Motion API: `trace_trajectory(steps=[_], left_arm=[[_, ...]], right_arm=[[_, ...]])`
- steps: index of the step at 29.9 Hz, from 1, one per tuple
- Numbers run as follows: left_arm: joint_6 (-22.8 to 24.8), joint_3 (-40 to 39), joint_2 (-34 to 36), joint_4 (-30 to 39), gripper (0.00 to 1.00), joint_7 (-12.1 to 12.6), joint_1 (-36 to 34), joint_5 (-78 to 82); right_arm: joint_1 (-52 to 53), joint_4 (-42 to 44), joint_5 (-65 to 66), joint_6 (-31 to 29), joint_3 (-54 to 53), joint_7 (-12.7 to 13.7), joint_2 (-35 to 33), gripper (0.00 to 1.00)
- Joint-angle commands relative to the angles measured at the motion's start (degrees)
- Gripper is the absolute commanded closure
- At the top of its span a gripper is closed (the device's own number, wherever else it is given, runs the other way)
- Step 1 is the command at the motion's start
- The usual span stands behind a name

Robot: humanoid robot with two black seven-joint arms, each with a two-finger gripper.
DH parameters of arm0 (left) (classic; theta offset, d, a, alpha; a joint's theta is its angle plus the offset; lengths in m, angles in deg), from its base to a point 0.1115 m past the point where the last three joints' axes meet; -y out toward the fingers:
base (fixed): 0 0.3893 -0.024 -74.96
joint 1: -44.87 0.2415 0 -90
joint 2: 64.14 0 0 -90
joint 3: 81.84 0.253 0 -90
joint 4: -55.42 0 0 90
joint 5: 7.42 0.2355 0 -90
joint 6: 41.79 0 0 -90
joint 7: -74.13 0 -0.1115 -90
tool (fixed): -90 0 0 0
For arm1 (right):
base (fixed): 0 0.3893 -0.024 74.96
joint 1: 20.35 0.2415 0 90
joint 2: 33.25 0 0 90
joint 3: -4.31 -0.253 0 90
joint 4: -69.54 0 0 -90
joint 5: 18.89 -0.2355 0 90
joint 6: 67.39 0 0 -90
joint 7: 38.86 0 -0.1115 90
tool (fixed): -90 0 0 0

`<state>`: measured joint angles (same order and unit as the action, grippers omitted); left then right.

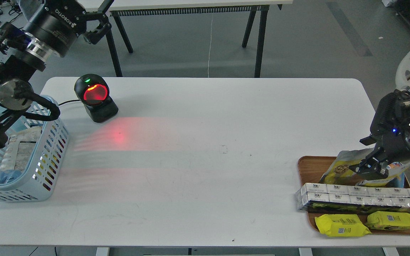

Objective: Scan snack and place in basket
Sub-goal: 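Lift the pouch and carry it toward the table center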

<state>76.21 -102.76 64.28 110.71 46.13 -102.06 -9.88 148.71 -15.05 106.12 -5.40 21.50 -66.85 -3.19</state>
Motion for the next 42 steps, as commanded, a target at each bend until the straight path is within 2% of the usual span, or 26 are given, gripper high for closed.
trace_trajectory(steps=[1,3,4,6,8,10,11,19,28,42], left_arm=[[0.00,0.00,-0.01,0.00,0.00,0.00,0.06,0.00],[0.00,0.00,-0.01,0.00,0.00,0.00,0.06,0.00],[0.00,0.00,0.08,0.00,0.00,0.00,0.06,0.00],[0.00,0.09,0.08,0.00,0.00,0.00,0.15,0.00],[0.00,0.09,-0.01,0.00,0.00,0.00,0.15,0.00],[0.00,0.09,-0.01,0.00,0.00,0.00,0.15,0.00],[0.00,0.09,-0.09,0.00,0.00,0.00,0.15,0.00],[0.00,0.09,-0.09,0.00,0.00,0.00,0.06,0.00],[0.00,0.17,-0.18,-0.08,0.00,0.00,-0.20,0.09],[0.00,0.09,0.43,-0.96,0.00,0.00,0.15,0.44]], right_arm=[[-2.07,1.10,-0.02,0.01,-1.89,0.00,1.41,0.47],[-2.77,1.01,-0.02,0.01,-2.86,0.00,1.41,0.61],[-2.95,1.01,-0.02,0.01,-3.29,0.00,1.41,0.64],[-3.13,1.09,-0.04,0.01,-4.00,0.00,1.49,0.79],[-3.74,0.84,-0.39,0.01,-5.06,0.00,1.93,0.85],[-4.18,0.66,-0.47,0.01,-5.41,0.00,1.76,0.97],[-4.27,0.66,-0.39,0.01,-5.58,0.00,1.76,1.00],[-4.27,0.57,-0.82,0.01,-8.56,0.00,1.32,1.00],[-4.01,-1.01,-5.83,0.01,-19.02,0.00,1.84,1.00],[7.33,-0.31,-11.37,0.01,-19.82,0.00,29.69,1.00]])
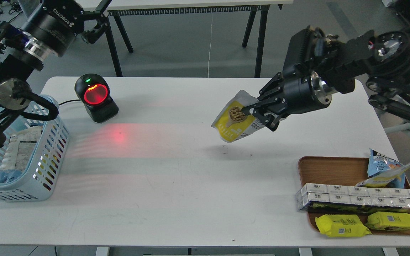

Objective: Scan snack and place in basket
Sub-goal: 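Lift the pouch and carry it toward the table center, then set the pouch upright on the table and open the right gripper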

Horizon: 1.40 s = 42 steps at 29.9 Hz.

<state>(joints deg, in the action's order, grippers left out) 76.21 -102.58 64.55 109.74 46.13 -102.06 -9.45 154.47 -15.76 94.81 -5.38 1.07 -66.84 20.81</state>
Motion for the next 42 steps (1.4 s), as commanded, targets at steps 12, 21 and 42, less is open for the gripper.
trace_trajectory(steps=[12,21,42], left_arm=[[0.00,-0.18,0.25,-0.09,0.00,0.00,0.33,0.01],[0.00,-0.18,0.25,-0.44,0.00,0.00,0.60,0.01],[0.00,-0.09,0.51,-0.44,0.00,0.00,0.60,0.01]], right_arm=[[3.07,0.66,2.31,-0.01,9.13,-0.01,18.97,1.00],[2.81,3.30,4.16,-0.01,11.24,-0.01,23.81,1.00],[0.87,14.37,1.98,-0.01,12.56,-0.01,31.72,0.05]])
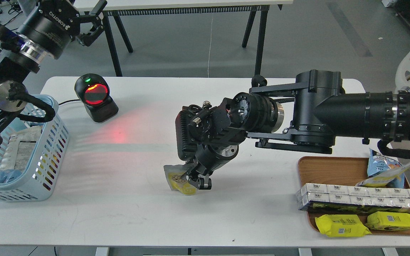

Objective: Scan snack and place in basket
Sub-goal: 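Set the pouch upright on the table and open the right gripper, then withdraw the right arm away from the table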

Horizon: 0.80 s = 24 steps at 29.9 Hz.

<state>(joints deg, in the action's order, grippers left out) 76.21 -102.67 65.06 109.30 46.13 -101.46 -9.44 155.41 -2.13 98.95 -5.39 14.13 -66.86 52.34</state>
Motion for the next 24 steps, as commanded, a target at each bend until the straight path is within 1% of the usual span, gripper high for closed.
trace_trajectory(steps=[1,5,8,11,16,20,22,24], left_arm=[[0.00,0.00,0.00,0.00,0.00,0.00,0.00,0.00],[0.00,0.00,-0.18,-0.08,0.00,0.00,0.00,0.00],[0.00,-0.18,-0.35,-0.61,0.00,0.00,0.00,-0.18],[0.00,-0.27,-0.79,-2.80,0.00,0.00,0.00,-0.53],[0.00,-0.79,-0.88,-4.21,0.00,0.00,-0.09,-0.62],[0.00,-2.19,-0.70,-6.76,0.00,0.00,-0.88,-0.10],[0.00,-4.38,-0.70,-7.38,0.00,0.00,-1.23,-0.18],[0.00,-8.42,-0.79,-7.47,0.00,0.00,-1.23,-0.09]], right_arm=[[0.10,0.83,-3.39,0.00,-0.59,0.00,0.19,0.04],[0.46,1.54,-6.65,0.00,-2.86,0.00,0.10,0.01],[0.55,4.34,-7.01,0.00,-7.43,0.00,-0.34,0.01],[0.55,7.16,-9.63,0.00,-11.21,0.00,-1.91,0.01],[0.81,10.58,-20.61,0.00,-14.38,0.00,-10.96,0.01],[-0.07,13.40,-35.18,0.00,-17.11,0.00,-18.95,0.01],[-0.68,13.67,-41.95,0.00,-17.20,0.00,-23.17,0.01],[-1.38,13.93,-47.32,0.00,-17.38,0.00,-26.78,0.01]])
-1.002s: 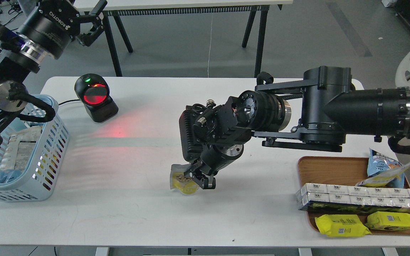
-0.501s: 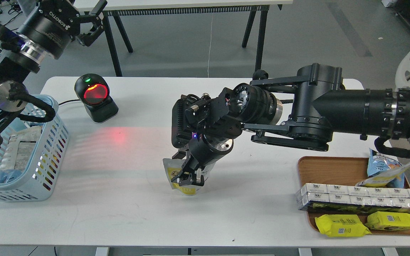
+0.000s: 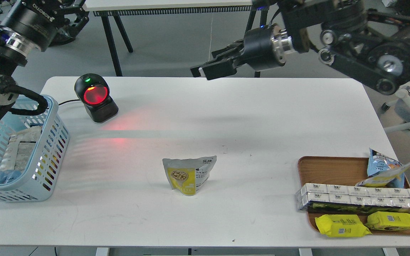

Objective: Scan snack and place in basket
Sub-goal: 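Withdraw the right arm away from the table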

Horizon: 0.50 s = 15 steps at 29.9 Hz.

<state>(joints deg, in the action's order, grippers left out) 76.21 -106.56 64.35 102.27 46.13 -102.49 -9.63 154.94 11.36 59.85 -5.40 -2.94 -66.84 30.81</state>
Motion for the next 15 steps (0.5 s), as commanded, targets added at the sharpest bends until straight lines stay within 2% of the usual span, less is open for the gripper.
trace_trajectory(steps=[1,4,8,12,15], left_arm=[[0.00,-6.90,-0.17,-0.44,0.00,0.00,0.05,0.01],[0.00,-10.87,-0.52,-0.44,0.00,0.00,0.23,0.00],[0.00,-10.09,-0.17,-0.44,0.00,0.00,0.23,1.05],[0.00,-3.79,1.06,0.18,0.00,0.00,-0.29,5.79],[0.00,1.06,4.83,0.09,0.00,0.00,-3.45,10.79]], right_arm=[[-1.18,0.79,-10.95,0.01,-0.47,-0.02,-7.27,0.01],[-2.14,2.28,-21.13,0.01,-1.61,-0.02,-12.72,0.01],[-5.21,2.37,-36.87,0.01,-1.88,-0.02,-18.26,0.01],[-8.99,1.93,-47.52,0.01,-2.06,-0.02,-21.61,0.01],[-12.33,1.93,-53.58,0.01,-2.23,-0.02,-22.84,0.01]])
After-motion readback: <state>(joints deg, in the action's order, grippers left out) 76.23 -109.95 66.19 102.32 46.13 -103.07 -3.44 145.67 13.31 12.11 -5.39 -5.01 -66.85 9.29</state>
